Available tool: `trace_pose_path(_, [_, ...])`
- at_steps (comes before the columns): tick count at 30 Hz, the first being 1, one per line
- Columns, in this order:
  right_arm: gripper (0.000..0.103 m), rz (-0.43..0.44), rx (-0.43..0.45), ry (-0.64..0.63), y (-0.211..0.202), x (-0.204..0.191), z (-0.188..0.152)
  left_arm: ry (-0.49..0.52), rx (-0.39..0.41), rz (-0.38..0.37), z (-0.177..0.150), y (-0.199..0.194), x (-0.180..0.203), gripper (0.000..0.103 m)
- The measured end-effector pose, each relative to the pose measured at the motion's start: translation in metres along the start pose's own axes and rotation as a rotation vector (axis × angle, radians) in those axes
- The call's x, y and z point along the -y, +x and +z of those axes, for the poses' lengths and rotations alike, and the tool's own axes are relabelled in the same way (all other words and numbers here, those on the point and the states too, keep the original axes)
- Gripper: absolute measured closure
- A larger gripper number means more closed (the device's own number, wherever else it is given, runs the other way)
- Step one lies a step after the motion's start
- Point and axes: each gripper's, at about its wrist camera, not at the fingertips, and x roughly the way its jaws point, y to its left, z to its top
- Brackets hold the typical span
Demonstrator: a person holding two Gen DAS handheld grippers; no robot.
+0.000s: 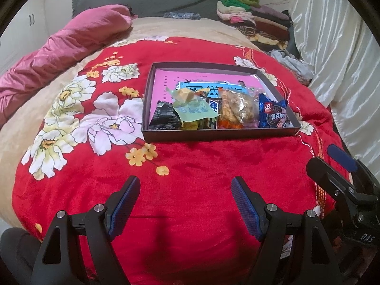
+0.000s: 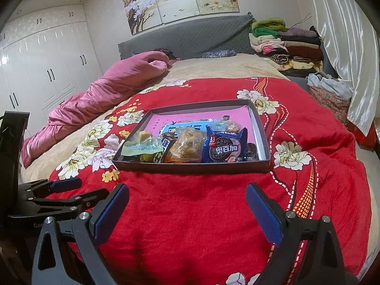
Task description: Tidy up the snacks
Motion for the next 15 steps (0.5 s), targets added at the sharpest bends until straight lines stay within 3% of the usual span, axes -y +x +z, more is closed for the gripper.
trace_pose_path(15, [0.004, -0.007, 0.008, 0.003, -0.0017, 0.0040, 0.0013, -0.016, -0.002, 0.020, 0.0019, 0.0016, -0.0009, 0.023])
